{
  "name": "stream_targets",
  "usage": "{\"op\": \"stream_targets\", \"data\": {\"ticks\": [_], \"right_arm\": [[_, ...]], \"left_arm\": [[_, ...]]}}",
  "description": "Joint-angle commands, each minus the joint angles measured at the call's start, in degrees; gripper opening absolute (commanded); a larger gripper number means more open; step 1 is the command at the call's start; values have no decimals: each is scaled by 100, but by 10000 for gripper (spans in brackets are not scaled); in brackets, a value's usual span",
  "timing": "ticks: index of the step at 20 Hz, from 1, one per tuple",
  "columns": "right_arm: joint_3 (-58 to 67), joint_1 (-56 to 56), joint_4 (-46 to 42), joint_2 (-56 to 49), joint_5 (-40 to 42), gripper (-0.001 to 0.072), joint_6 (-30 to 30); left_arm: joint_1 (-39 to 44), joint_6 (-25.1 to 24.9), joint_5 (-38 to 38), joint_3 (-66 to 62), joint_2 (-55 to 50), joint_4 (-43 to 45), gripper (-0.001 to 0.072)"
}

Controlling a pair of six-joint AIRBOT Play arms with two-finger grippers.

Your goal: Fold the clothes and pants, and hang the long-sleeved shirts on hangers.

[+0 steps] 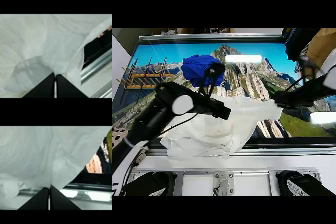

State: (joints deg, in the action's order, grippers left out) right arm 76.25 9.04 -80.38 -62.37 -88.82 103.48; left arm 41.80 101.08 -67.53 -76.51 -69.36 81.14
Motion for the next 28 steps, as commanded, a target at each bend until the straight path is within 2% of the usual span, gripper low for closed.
{"op": "stream_targets", "data": {"ticks": [1,5,7,8,9,10,11,16,18,25,28], "right_arm": [[-999,2,-63,-310,1062,8,0],[-1001,2,-177,-896,2098,9,28],[-1001,0,-254,-1143,2267,11,22],[-1001,-2,-258,-1231,2262,37,-2],[-1001,-2,-260,-1283,2260,198,-26],[-997,-4,-260,-1287,2260,413,-118],[-966,-4,-264,-1268,2245,534,-348],[-942,81,-538,-857,1888,529,-472],[-981,382,-922,-887,1757,494,-389],[-1025,2249,-3257,-1871,1853,494,1040],[-1025,2371,-3541,-2277,1853,494,1480]], "left_arm": [[11,4,402,391,-612,-179,8],[2,4,509,-87,-1364,-164,8],[4,4,494,-407,-1624,-166,8],[4,4,455,-533,-1709,-166,8],[7,7,446,-603,-1753,-173,8],[4,4,448,-621,-1759,-170,8],[4,4,424,-619,-1755,-166,8],[7,4,269,-619,-1755,-166,7],[11,2,267,-619,-1755,-166,8],[11,2,256,-619,-1755,-164,8],[11,4,254,-619,-1757,-164,8]]}}
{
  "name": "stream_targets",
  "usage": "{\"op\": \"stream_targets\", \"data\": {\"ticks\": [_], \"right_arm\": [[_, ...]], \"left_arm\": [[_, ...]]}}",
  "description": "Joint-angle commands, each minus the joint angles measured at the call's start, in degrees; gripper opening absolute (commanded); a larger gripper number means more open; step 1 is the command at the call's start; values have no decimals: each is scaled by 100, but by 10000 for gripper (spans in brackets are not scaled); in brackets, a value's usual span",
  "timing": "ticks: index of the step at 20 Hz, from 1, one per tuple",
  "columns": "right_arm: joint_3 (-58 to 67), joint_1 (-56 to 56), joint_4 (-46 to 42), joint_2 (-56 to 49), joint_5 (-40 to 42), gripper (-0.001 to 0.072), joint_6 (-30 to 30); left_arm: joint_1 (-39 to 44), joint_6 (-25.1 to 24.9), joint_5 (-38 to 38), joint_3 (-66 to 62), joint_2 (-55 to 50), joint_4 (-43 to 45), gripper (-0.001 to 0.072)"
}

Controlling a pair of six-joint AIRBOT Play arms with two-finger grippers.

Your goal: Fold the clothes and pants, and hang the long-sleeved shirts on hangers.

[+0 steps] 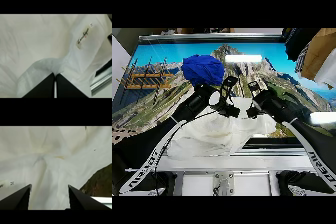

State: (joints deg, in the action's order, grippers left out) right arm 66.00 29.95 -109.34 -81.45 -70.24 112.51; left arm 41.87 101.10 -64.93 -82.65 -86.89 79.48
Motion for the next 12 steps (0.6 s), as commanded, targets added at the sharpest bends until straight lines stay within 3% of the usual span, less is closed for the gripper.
{"op": "stream_targets", "data": {"ticks": [1,8,12], "right_arm": [[0,275,-649,-466,15,494,715],[0,275,-892,-671,221,493,973],[0,258,-1569,-671,-457,491,966]], "left_arm": [[4,0,-9,-4,-4,2,8],[4,2,-109,-4,-4,0,8],[4,2,-144,-4,-4,2,8]]}}
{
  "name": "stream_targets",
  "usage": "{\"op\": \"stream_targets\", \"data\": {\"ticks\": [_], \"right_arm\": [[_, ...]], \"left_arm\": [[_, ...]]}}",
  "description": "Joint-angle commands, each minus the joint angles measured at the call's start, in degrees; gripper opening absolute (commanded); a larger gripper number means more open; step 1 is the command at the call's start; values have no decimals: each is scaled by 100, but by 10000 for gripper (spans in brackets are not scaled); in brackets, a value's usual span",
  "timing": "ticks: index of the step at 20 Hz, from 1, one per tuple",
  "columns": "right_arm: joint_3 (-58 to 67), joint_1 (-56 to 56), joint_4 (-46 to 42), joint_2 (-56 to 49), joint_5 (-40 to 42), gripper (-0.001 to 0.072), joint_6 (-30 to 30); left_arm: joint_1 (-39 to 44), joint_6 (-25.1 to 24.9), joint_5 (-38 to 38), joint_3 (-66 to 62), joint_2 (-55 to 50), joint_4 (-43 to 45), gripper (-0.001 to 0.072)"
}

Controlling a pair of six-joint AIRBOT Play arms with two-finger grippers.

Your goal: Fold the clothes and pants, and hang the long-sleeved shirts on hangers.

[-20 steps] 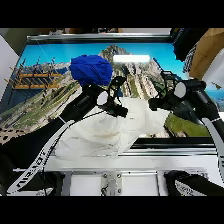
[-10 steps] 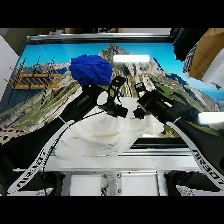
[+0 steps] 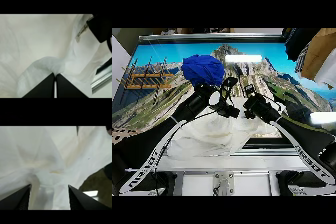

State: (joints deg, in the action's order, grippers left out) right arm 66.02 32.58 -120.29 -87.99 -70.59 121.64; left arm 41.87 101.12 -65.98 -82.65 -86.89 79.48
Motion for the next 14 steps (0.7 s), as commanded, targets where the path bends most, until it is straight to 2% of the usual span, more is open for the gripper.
{"op": "stream_targets", "data": {"ticks": [1,10,13,14], "right_arm": [[-2,-17,-540,-15,-518,491,9],[-4,-85,-546,90,-1246,491,-807],[-11,-177,-90,280,-1410,485,-1027],[-13,-214,131,350,-1401,326,-1099]], "left_arm": [[4,0,-42,-4,-4,2,8],[-2,-20,-164,-4,-4,44,8],[-2,-22,-164,-4,-4,46,9],[-2,-22,-166,-4,-4,46,9]]}}
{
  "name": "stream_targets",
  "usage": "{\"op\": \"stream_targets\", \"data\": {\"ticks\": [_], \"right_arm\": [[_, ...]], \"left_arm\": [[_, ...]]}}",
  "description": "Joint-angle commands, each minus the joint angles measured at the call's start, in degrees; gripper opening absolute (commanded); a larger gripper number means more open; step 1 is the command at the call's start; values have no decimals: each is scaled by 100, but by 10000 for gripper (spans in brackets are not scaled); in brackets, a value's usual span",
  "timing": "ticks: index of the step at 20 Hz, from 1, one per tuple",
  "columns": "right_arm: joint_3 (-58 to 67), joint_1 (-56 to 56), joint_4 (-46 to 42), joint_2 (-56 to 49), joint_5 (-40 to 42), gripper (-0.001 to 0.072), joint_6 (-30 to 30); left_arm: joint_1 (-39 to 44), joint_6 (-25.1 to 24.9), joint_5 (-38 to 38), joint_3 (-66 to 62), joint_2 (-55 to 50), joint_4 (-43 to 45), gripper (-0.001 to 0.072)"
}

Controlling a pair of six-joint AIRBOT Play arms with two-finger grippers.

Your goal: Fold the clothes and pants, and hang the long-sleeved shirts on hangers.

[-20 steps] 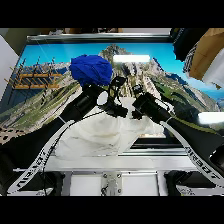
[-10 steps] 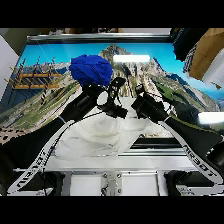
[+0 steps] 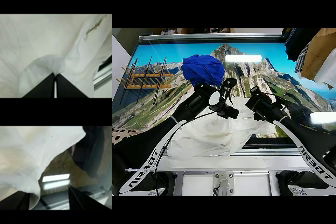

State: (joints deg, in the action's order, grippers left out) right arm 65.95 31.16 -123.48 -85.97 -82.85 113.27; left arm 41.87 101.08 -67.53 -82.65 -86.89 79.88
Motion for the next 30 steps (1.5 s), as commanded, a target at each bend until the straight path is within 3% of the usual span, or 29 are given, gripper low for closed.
{"op": "stream_targets", "data": {"ticks": [1,2,5,8,10,14,20,25,30], "right_arm": [[-7,-103,588,210,-149,124,-273],[-9,-133,636,256,-140,62,-273],[-9,-232,761,310,-173,61,-409],[11,-332,973,610,-291,57,-909],[234,-498,1086,1008,-538,9,-1228],[872,-1095,2647,1987,-774,9,-1392],[907,-1213,4074,3097,-1191,9,-986],[907,-1215,3834,3108,-1163,10,-566],[905,-1213,3805,2555,-1145,10,-247]], "left_arm": [[-2,-17,-28,-4,-4,7,9],[-2,-17,-46,-4,-4,7,9],[-2,-20,-57,-4,-2,9,9],[-59,-188,-219,-4,101,4,9],[-208,-225,-236,-4,411,-4,8],[-363,-227,-354,-4,1189,-44,9],[72,-210,-492,752,2033,-44,9],[-61,205,175,1425,2402,-52,8],[-404,251,114,1432,2194,-57,9]]}}
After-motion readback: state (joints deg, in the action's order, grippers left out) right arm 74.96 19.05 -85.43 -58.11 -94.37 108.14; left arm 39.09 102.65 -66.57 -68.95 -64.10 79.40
